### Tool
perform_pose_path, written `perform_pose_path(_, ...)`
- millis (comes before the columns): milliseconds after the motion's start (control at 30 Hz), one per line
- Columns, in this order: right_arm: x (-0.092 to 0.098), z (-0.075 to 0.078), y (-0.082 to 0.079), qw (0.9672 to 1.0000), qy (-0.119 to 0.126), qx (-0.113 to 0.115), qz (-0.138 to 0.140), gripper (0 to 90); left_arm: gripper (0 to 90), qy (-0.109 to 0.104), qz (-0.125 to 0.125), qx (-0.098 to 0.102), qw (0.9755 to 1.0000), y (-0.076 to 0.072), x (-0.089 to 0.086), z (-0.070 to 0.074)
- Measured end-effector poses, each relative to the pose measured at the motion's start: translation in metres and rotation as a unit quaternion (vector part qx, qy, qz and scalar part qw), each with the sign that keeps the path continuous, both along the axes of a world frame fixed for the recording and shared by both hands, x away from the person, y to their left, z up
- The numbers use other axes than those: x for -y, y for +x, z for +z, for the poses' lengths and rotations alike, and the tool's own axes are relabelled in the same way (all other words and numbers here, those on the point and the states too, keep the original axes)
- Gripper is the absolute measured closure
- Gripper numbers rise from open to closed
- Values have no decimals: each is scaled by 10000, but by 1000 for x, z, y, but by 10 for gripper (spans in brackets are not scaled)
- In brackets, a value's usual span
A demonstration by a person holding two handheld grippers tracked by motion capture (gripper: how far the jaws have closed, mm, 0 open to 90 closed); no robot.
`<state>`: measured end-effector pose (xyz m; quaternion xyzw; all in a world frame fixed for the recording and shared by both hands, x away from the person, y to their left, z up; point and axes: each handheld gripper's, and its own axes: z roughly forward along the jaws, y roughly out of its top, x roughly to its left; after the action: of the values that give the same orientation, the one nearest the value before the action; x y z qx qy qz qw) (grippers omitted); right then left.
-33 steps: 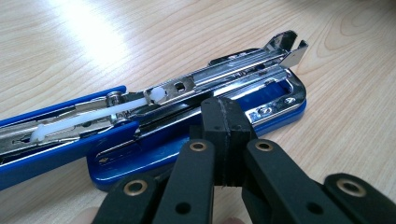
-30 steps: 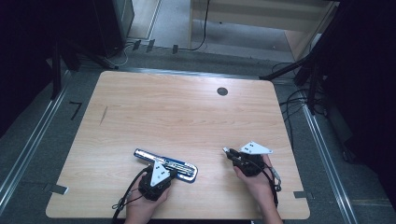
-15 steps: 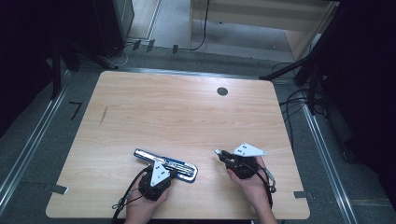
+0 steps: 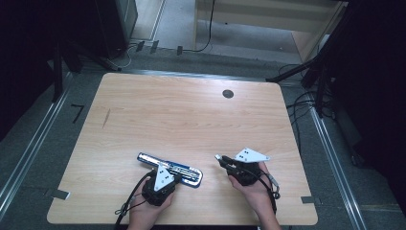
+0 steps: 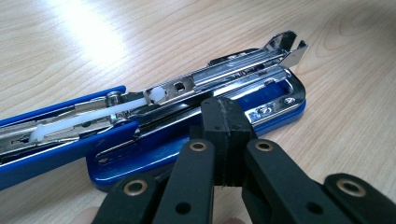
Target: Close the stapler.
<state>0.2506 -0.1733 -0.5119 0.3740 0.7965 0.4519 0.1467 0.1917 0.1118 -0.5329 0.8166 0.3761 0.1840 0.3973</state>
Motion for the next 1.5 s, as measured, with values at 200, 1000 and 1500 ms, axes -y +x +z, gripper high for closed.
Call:
perform_pose_path(200,-6,3,-3,10000,7,-9,97,798,900,0,14,10,10000,0,0,0)
perform_pose_path(1000,-38,12,-15,9983,-47,132,574,798,900,-2,12,7,10000,0,0,0)
perform_pose_path(1500,-56,11,-18,9950,-135,215,964,798,900,6,10,10,10000,0,0,0)
